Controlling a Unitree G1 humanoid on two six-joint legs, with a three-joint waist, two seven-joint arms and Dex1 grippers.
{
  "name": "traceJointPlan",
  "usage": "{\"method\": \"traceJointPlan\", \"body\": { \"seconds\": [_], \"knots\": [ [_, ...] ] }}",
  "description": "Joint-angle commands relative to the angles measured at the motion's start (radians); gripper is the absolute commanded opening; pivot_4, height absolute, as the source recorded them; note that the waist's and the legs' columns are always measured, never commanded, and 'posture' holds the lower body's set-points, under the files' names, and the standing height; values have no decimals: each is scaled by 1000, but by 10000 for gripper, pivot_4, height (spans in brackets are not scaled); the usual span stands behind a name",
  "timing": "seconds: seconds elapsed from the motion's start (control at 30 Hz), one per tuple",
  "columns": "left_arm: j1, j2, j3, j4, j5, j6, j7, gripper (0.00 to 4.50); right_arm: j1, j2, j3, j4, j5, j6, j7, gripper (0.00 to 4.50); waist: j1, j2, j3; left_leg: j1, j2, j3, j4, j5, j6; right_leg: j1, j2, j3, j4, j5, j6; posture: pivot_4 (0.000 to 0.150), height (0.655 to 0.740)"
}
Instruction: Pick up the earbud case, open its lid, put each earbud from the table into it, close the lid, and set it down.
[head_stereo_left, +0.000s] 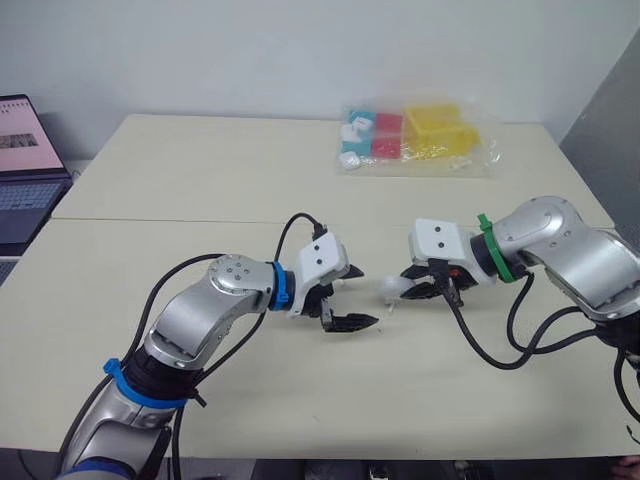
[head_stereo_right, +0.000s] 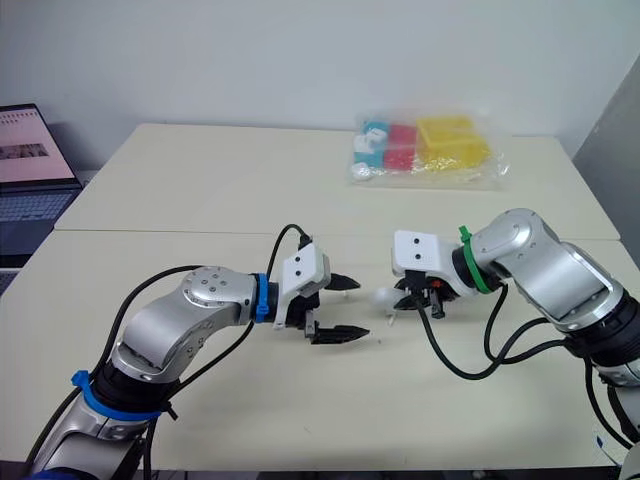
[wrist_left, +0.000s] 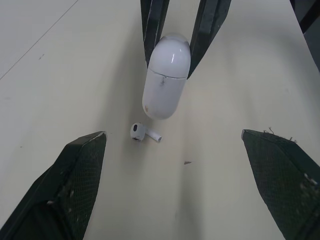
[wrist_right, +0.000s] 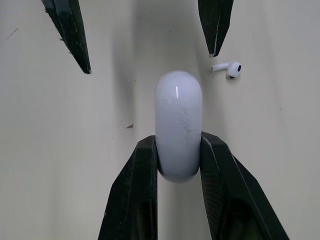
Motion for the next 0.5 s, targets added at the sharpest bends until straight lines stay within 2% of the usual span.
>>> {"method": "traceJointPlan", "body": {
  "seconds": [0.03, 0.5],
  "knots": [
    [-20, -22, -18, 6, 30, -58, 5, 45000, -24, 21, -21, -21, -13, -1, 28, 7550, 1, 0, 0, 0, 0, 0, 0, 0, 0, 0, 0, 0, 0, 0, 0, 1500, 7400],
    [-43, -39, -31, 37, 52, -96, -35, 45000, -7, 45, -34, -32, -54, -15, 65, 7550, 1, 0, 0, 0, 0, 0, 2, 0, 0, 0, 0, 0, 1, 1, -1, 1500, 7400]
  ]
}}
